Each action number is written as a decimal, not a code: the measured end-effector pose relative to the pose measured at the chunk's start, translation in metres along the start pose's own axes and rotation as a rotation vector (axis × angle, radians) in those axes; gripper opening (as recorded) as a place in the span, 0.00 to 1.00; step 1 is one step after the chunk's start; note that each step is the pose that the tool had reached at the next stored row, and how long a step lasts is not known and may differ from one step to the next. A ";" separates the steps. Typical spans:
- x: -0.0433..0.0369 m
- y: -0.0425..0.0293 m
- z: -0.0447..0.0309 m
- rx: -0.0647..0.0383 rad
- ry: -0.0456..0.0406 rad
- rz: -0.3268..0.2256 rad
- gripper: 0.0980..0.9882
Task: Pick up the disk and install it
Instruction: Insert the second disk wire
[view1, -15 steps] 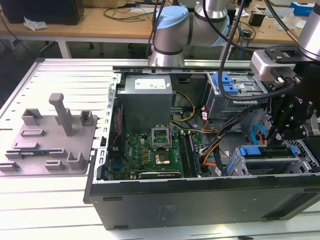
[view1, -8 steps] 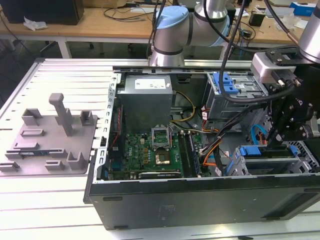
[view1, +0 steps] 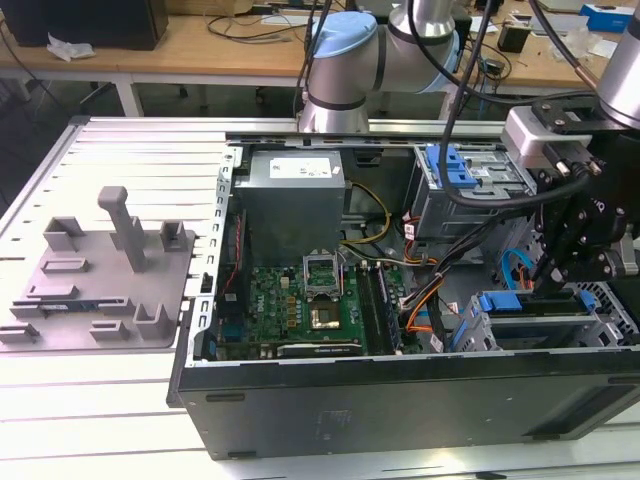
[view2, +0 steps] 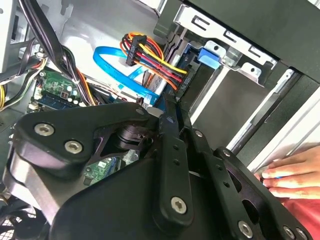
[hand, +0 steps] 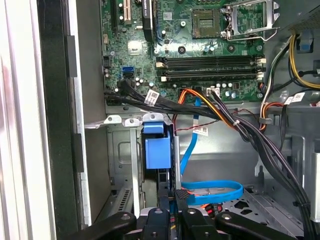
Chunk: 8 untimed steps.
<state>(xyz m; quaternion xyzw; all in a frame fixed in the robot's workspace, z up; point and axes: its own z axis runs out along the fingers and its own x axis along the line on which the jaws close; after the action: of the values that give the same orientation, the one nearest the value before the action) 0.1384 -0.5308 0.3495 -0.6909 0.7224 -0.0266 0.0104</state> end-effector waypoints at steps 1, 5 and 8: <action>0.0000 -0.0001 0.0001 0.000 -0.0001 0.000 0.07; 0.0001 -0.0002 0.0008 0.000 -0.0001 0.000 0.07; 0.0001 -0.0001 0.0014 0.000 -0.0002 0.000 0.07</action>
<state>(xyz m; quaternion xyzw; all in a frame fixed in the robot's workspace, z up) 0.1386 -0.5310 0.3482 -0.6909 0.7223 -0.0265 0.0105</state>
